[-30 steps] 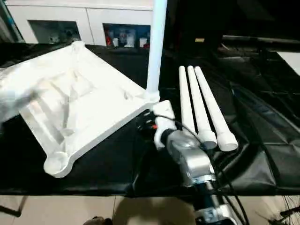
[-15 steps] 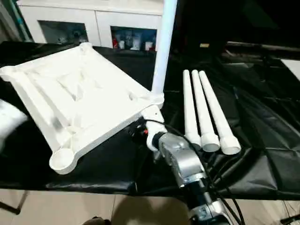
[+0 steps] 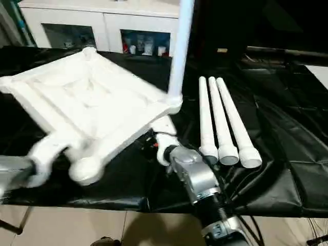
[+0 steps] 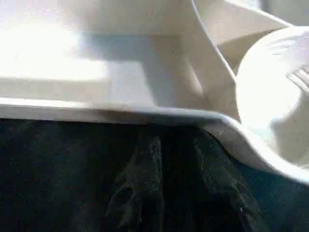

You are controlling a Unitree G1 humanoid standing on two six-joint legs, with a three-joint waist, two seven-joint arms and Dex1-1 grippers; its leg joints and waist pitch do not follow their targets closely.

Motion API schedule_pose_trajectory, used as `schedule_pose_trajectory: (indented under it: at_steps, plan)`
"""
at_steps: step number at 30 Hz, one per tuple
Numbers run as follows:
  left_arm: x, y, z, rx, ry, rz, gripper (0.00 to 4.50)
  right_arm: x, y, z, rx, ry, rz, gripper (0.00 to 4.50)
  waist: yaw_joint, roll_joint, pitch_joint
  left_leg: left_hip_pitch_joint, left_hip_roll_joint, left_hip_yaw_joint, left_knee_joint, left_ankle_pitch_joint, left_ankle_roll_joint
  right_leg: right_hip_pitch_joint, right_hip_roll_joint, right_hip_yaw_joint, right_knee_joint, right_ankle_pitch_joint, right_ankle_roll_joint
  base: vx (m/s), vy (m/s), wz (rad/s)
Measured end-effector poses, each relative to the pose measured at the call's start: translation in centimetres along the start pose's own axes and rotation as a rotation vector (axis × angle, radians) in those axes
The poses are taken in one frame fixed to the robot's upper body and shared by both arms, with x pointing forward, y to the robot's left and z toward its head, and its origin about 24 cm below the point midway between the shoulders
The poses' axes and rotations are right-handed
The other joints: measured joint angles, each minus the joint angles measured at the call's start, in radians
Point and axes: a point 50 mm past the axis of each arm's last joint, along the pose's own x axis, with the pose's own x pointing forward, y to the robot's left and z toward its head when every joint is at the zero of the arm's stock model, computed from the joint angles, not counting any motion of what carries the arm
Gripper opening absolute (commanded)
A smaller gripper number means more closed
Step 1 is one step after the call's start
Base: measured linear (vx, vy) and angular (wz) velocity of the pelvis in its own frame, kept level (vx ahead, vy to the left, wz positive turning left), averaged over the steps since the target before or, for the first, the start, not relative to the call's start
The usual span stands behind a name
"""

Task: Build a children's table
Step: Rotate table base

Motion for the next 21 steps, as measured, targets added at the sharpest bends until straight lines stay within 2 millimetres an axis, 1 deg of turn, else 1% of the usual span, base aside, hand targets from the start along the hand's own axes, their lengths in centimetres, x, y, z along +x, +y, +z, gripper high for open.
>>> schedule_pose_trajectory:
  at_steps: [1, 3, 4, 6, 9, 10, 12, 14, 15, 16, 17, 21]
  plan:
    - [0.6, -0.2, 0.4, -0.009, -0.024, -0.003, 0.85, -0.2, -0.3, 0.4, -0.004, 0.003, -0.028, 3.76, 0.001, 0.000, 0.000, 0.000, 0.000, 0.000, 0.000, 0.000, 0.000, 0.000, 0.000, 0.000, 0.000, 0.000, 0.000, 0.000, 0.000, 0.00]
    - [1.5, -0.9, 1.4, -0.002, -0.071, -0.010, 0.85, -0.6, -0.9, 1.3, -0.021, -0.005, -0.070, 3.76, -0.003, -0.001, 0.000, 0.000, 0.000, -0.001, 0.000, 0.000, 0.000, 0.000, 0.000, 0.000, 0.001, 0.001, 0.001, 0.000, 0.000, 0.00]
    - [1.8, -1.1, 1.8, 0.000, -0.090, -0.010, 0.85, -0.8, -1.2, 1.6, -0.023, -0.004, -0.081, 3.76, -0.004, -0.001, 0.000, 0.000, 0.000, -0.001, 0.000, 0.000, -0.001, 0.000, 0.001, 0.000, 0.001, 0.002, 0.001, 0.000, 0.000, 0.00]
    - [3.3, -1.5, 2.9, -0.005, -0.149, 0.007, 0.85, -1.6, -2.2, 1.9, 0.005, 0.008, -0.116, 3.76, -0.003, 0.001, 0.000, -0.001, 0.000, -0.001, 0.000, 0.000, -0.001, 0.000, 0.001, 0.000, 0.001, 0.002, 0.002, 0.000, 0.000, 0.00]
    - [4.8, -2.2, 4.2, 0.020, -0.206, 0.023, 0.88, -2.5, -3.5, 2.7, -0.034, 0.003, -0.179, 3.76, -0.005, 0.001, 0.000, -0.001, 0.000, -0.002, 0.000, 0.002, -0.002, 0.000, 0.001, 0.000, 0.000, 0.004, 0.004, 0.000, 0.000, 0.00]
    - [5.0, -2.4, 4.6, 0.030, -0.219, 0.023, 0.88, -2.7, -4.0, 3.0, -0.037, 0.003, -0.202, 3.92, -0.006, 0.002, 0.000, -0.001, 0.000, -0.002, 0.000, 0.002, -0.003, 0.000, 0.001, 0.000, 0.000, 0.004, 0.004, 0.000, 0.000, 0.00]
    - [5.5, -2.9, 5.6, 0.043, -0.246, 0.011, 0.89, -3.3, -5.2, 3.7, -0.019, 0.019, -0.274, 4.08, -0.007, 0.005, 0.000, -0.001, 0.000, -0.002, 0.001, 0.002, -0.003, -0.001, 0.001, 0.000, 0.000, 0.004, 0.004, 0.000, 0.000, 0.00]
    - [5.7, -3.4, 6.2, 0.060, -0.263, -0.005, 0.89, -3.8, -6.0, 4.5, -0.003, 0.016, -0.321, 4.12, -0.008, 0.009, -0.001, -0.001, 0.000, -0.002, 0.001, 0.003, -0.004, -0.001, 0.002, 0.000, 0.000, 0.004, 0.004, 0.000, 0.000, 0.00]
    - [5.8, -3.7, 6.4, 0.072, -0.266, -0.017, 0.89, -4.1, -6.4, 4.8, 0.009, 0.019, -0.350, 4.35, -0.008, 0.010, -0.001, -0.001, 0.000, -0.002, 0.000, 0.003, -0.004, -0.001, 0.002, 0.001, 0.000, 0.004, 0.005, 0.000, 0.000, 0.00]
    - [5.8, -3.8, 6.5, 0.078, -0.269, -0.023, 0.89, -4.3, -6.7, 4.9, 0.019, 0.025, -0.367, 4.45, -0.008, 0.011, -0.001, 0.000, 0.000, -0.002, 0.000, 0.003, -0.004, -0.001, 0.002, 0.001, 0.000, 0.004, 0.005, 0.000, 0.000, 0.00]
    - [5.8, -4.0, 6.6, 0.092, -0.268, -0.031, 0.89, -4.5, -7.0, 5.0, 0.034, 0.038, -0.392, 4.45, -0.008, 0.011, -0.001, -0.001, 0.001, -0.002, 0.000, 0.003, -0.004, -0.001, 0.003, 0.001, 0.000, 0.004, 0.005, 0.000, 0.000, 0.00]
    - [4.3, -4.3, 7.2, 0.175, -0.286, -0.093, 0.89, -5.4, -8.5, 5.5, 0.102, 0.118, -0.486, 4.45, -0.008, 0.013, 0.000, -0.001, 0.001, -0.002, 0.001, 0.004, -0.004, -0.002, 0.003, 0.001, 0.000, 0.003, 0.005, 0.000, 0.000, 0.00]
